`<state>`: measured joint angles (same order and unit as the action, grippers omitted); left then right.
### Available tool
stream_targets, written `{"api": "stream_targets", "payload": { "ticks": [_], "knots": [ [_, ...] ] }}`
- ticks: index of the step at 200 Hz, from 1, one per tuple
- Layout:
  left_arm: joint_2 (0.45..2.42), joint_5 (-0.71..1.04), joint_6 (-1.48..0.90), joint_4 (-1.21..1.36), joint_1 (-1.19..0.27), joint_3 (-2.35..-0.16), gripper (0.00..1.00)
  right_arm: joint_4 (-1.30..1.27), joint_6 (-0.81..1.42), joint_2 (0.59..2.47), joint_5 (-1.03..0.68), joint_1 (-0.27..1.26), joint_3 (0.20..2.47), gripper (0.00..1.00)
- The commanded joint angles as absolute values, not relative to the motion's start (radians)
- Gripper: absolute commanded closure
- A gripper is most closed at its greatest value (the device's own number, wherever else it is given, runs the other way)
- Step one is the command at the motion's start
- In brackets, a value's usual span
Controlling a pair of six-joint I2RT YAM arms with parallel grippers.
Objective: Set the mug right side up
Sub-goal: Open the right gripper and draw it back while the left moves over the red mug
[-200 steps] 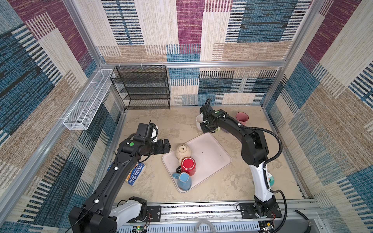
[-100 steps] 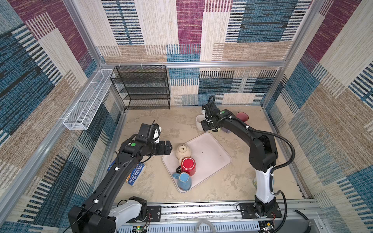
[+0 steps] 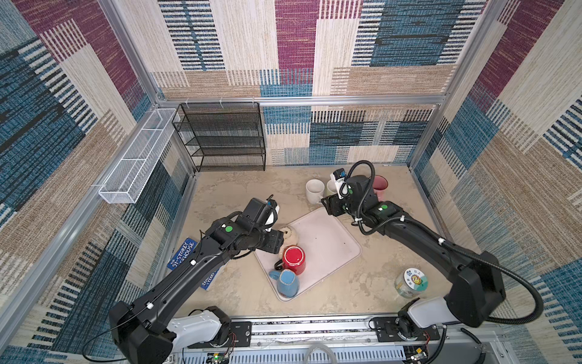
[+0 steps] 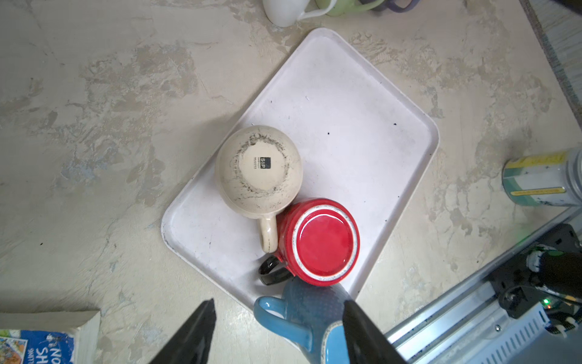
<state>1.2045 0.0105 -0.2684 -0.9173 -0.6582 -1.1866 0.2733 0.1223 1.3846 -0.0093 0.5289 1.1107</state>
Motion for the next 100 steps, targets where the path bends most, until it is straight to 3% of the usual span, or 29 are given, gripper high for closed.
{"api": "stream_targets", "payload": {
  "ticks": [1, 48, 73, 100],
  "knots": [
    [1.219, 0.002, -0.245, -0.961, -0.684, -1.203, 0.37, 0.086, 0.184, 1.289, -0.015, 0.530, 1.023, 0.27],
    [1.221, 0.027, -0.261, -0.985, -0.713, -1.206, 0.43, 0.041, 0.231, 1.158, -0.071, 0.529, 0.874, 0.21],
    [1.222, 0.049, -0.223, -1.005, -0.717, -1.200, 0.55, -0.046, 0.245, 1.063, -0.111, 0.529, 0.767, 0.11],
    [1.234, 0.060, -0.180, -1.028, -0.718, -1.204, 0.68, -0.081, 0.254, 0.993, -0.124, 0.529, 0.711, 0.10]
  ]
}}
